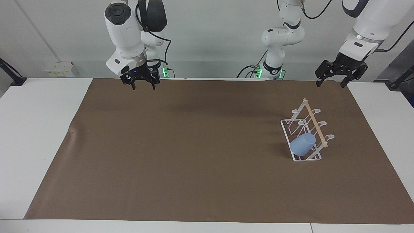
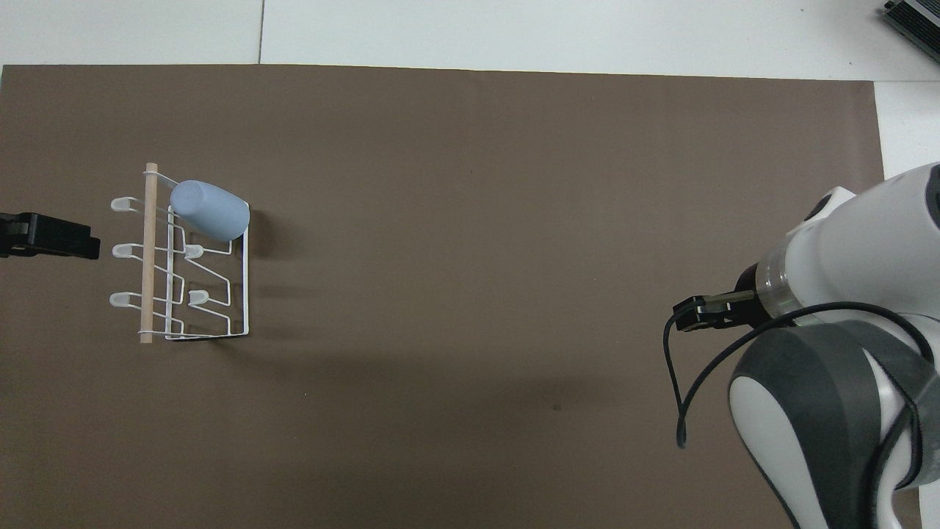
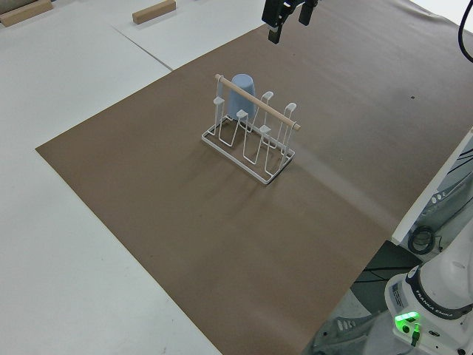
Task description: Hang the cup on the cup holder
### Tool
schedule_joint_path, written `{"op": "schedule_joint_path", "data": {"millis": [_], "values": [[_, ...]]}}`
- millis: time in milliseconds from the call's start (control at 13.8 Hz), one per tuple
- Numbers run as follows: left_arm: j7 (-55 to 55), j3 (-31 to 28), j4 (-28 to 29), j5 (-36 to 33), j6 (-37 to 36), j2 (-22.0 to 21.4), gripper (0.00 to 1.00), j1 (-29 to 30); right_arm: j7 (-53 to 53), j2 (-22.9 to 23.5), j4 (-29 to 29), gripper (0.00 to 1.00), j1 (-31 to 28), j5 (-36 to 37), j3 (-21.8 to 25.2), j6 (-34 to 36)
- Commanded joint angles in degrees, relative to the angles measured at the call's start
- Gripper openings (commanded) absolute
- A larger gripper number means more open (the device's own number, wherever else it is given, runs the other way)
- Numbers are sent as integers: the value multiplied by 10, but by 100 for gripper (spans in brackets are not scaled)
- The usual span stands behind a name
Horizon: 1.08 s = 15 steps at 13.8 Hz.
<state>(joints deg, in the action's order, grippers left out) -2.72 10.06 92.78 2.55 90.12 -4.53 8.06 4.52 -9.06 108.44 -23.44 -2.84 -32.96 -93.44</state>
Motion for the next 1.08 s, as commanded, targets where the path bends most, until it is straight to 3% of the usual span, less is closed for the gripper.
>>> {"op": "schedule_joint_path", "data": {"millis": [0, 289, 434, 1012], "values": [[-14, -48, 7, 4, -6, -12, 100, -33, -8, -11, 13, 86, -8, 10, -4, -15], [-15, -51, -1, -15, -15, -8, 100, -54, -8, -11, 13, 91, -8, 10, -4, -15], [-17, -51, -1, -15, -20, -10, 100, -52, -8, -11, 13, 100, -8, 10, -4, -15], [-22, -51, 17, -20, -29, -16, 100, -54, -39, -10, 13, 100, -21, 9, -4, -15]]}}
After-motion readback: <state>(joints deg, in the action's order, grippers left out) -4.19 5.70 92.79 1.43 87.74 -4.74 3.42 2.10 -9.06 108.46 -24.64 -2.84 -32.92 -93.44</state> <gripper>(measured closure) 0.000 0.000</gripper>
